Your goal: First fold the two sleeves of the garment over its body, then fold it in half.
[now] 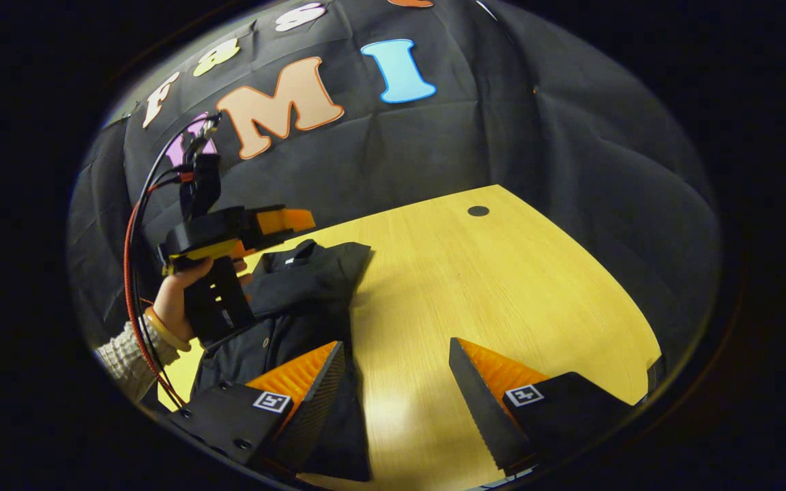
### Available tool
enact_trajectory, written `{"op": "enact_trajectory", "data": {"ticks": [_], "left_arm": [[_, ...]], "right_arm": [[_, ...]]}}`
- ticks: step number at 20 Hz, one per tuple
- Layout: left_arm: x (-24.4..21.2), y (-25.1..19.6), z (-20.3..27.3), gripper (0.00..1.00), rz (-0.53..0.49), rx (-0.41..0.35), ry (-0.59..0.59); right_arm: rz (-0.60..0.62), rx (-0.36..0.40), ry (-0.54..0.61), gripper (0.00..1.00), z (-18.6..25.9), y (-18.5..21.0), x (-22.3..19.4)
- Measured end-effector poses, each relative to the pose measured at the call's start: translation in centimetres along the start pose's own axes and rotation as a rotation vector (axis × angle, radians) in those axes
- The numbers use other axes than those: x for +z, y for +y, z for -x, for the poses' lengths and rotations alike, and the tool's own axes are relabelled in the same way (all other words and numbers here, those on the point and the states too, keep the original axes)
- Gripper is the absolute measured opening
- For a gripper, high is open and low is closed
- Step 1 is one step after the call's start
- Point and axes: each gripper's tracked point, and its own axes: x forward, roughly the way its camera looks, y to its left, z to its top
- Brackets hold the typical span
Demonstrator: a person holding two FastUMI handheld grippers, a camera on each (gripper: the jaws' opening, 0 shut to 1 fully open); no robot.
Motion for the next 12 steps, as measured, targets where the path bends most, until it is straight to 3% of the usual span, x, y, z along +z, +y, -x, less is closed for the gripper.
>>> {"op": "enact_trajectory", "data": {"ticks": [8, 12], "left_arm": [[5.9, 4.3, 10.5, 0.94, -0.012, 0.052, -0.202], [5.8, 8.8, 16.3, 0.94, -0.022, 0.138, -0.239]], "right_arm": [[0.078, 0.058, 0.051, 0.98, 0.8, 4.3, -3.9], [0.117, 0.084, 0.073, 0.98, 1.5, 6.8, -6.3]]}}
